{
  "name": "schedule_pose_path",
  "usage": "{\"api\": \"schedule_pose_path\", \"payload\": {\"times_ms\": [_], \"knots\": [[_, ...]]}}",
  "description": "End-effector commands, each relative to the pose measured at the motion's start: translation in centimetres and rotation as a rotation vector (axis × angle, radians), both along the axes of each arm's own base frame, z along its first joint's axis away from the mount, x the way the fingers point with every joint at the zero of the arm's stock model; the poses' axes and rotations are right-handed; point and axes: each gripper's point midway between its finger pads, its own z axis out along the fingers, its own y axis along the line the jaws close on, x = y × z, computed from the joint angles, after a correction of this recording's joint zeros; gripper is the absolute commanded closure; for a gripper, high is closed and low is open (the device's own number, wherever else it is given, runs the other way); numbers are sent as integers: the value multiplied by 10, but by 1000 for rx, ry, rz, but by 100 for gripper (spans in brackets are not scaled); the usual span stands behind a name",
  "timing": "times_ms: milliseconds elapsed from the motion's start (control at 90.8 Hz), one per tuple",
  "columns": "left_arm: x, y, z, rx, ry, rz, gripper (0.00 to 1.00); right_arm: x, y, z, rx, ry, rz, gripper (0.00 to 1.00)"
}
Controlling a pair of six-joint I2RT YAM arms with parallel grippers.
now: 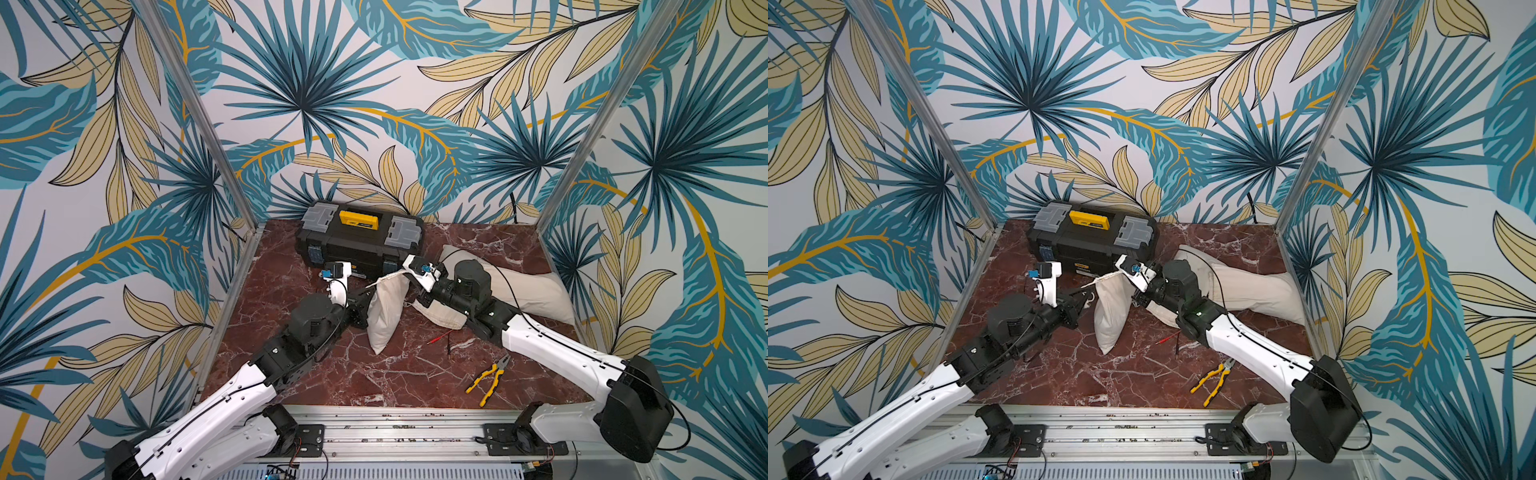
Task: Close the soil bag
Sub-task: Frap the soil bag at the center of the board.
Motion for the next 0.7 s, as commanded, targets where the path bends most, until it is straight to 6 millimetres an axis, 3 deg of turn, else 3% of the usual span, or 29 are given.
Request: {"api": "schedule_pose_path", "payload": {"times_ms": [0,176,220,308,441,694], "knots": [[5,34,40,123,-60,58,100,48,-69,13,41,-39,-308,93],[15,3,98,194,-136,-97,100,18,-40,39,93,-71,-68,53],[18,-2,103,215,-131,-123,100,12,-34,48,107,-78,-19,43],[21,-10,110,232,-131,-160,100,0,-20,68,140,-90,96,32],[20,-17,116,234,-135,-199,100,-19,3,86,173,-92,258,26],[18,-16,121,214,-143,-195,100,-44,41,86,239,-29,441,27]]}}
